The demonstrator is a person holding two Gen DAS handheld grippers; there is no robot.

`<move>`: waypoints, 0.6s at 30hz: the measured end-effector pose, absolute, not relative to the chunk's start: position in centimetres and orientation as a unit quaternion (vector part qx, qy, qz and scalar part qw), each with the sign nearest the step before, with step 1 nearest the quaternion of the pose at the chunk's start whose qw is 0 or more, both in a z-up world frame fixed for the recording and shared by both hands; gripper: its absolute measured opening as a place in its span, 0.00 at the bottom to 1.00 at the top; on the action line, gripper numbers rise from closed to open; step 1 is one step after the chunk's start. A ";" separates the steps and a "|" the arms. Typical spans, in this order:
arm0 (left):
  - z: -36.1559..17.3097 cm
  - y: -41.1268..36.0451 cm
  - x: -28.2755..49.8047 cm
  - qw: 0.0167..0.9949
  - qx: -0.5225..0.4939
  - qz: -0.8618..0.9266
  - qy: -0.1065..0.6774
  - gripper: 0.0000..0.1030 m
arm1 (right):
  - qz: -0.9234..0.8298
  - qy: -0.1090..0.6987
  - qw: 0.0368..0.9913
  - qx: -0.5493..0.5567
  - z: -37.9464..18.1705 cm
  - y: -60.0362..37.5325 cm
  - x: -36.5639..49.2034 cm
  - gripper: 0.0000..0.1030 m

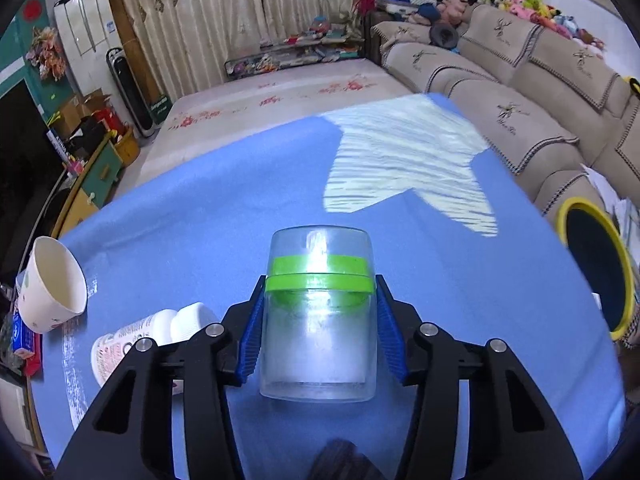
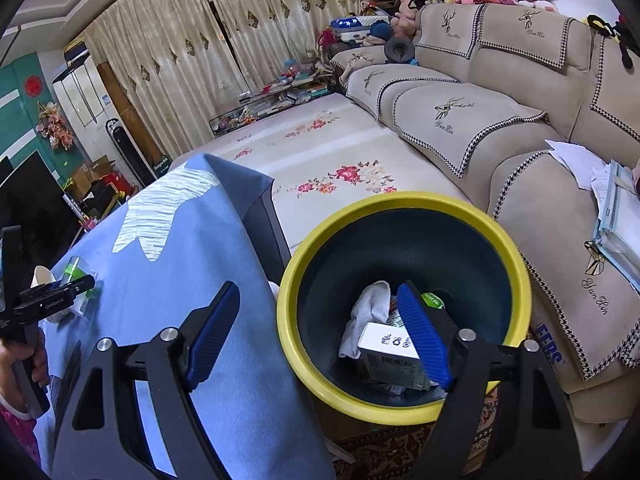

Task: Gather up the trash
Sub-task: 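Carry the clear cup over the bin and release it with the left gripper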

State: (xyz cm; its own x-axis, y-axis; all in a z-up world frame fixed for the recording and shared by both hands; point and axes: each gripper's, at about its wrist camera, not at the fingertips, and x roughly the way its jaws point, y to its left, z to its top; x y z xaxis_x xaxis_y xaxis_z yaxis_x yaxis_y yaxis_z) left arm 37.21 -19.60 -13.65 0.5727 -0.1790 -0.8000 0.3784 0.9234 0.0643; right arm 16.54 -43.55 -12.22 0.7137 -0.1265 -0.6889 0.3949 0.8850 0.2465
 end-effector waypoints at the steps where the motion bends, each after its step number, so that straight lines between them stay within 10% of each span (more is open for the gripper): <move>1: -13.3 -19.6 36.7 0.881 0.113 -0.163 0.430 0.48 | -0.145 0.347 0.906 0.192 -12.0 -43.7 16.3 0.74; 18: -8.8 -27.6 24.0 0.869 0.107 -0.299 0.380 0.48 | -0.168 0.327 0.913 0.177 -10.1 -46.5 10.9 0.74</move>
State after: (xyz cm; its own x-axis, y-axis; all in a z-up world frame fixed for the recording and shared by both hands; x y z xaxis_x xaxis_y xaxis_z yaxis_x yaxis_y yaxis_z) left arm 23.97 -27.58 -8.81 0.5329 -0.4381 -0.7239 0.6003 0.7987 -0.0415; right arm 10.85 -46.47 -10.12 0.7303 -0.1911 -0.6558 0.4226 0.8807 0.2140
